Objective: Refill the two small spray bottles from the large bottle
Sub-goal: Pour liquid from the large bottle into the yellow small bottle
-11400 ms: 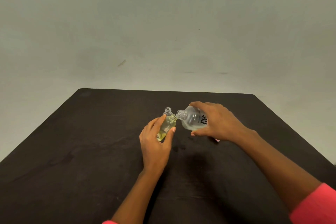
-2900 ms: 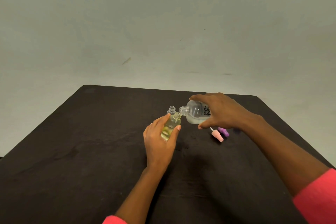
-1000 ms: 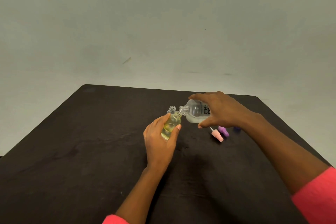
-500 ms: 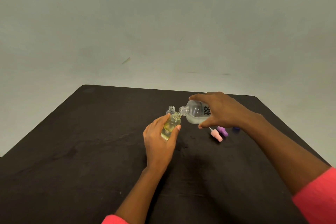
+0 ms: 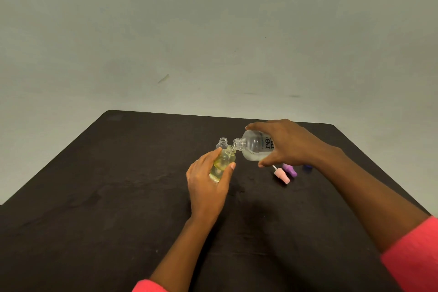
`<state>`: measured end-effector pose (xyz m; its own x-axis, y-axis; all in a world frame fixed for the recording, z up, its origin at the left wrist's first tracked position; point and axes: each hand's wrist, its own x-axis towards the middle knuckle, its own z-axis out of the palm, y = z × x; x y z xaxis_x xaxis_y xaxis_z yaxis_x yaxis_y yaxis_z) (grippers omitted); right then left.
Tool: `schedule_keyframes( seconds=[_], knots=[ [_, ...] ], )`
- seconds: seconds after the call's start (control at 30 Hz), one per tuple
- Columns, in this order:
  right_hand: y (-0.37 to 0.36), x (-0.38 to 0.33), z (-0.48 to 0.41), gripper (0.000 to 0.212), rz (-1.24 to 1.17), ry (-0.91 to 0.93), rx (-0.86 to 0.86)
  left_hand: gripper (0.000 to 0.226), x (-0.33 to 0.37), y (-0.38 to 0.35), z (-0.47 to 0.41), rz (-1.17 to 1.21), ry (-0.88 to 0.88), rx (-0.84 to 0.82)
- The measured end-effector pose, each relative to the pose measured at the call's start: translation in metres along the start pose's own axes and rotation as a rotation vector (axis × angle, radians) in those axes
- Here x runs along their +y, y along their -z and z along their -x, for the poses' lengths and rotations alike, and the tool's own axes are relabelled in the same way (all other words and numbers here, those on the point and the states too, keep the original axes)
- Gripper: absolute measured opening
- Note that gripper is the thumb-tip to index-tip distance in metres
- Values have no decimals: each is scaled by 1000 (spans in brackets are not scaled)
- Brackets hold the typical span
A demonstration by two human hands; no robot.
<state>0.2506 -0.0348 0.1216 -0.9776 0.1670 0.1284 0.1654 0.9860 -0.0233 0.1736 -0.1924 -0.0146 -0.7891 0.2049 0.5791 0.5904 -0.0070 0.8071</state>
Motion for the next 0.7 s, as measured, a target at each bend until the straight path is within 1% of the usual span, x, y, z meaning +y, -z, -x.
schedule_keyframes(
  seconds=[0.7],
  knots=[
    [4, -2, -1, 82, 10, 5, -3, 45, 0, 0, 0, 15, -1, 12]
  ],
)
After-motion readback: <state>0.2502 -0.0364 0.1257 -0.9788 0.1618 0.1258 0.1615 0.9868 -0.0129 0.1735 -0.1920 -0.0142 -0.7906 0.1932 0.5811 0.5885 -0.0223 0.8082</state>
